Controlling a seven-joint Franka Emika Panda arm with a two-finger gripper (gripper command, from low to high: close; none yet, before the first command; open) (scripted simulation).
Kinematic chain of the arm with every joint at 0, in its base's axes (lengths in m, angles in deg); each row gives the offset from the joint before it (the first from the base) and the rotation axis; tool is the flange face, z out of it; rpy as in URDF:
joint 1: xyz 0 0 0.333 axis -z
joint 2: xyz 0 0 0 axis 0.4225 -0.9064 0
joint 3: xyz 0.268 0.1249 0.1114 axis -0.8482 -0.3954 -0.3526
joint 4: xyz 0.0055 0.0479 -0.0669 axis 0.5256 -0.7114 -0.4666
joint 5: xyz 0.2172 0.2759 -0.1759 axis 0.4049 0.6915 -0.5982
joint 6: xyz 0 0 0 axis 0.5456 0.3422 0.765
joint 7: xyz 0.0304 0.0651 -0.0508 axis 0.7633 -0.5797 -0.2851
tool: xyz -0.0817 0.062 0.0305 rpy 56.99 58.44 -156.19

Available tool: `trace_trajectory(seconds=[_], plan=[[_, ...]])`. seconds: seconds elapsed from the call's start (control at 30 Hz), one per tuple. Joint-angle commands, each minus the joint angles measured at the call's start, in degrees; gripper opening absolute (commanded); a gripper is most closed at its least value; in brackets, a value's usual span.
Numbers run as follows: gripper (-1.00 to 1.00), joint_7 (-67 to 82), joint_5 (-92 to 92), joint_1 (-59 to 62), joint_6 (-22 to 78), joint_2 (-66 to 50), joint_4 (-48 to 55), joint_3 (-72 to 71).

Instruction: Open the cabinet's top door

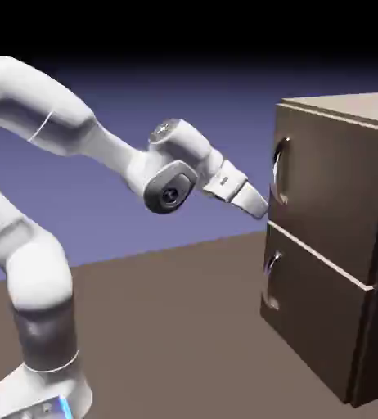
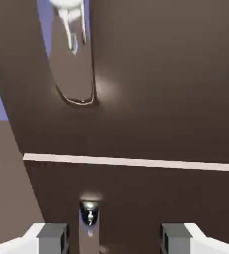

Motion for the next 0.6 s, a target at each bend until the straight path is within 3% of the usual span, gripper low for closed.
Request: trace_trajectory(seconds=[0.0, 0.57], plan=[[0.00, 1.3, 2.5, 1.1, 0.5, 0.9, 0.2, -1.2], [0.00, 22.5, 44.9, 19.8, 9.2, 15.8, 2.7, -20.8]])
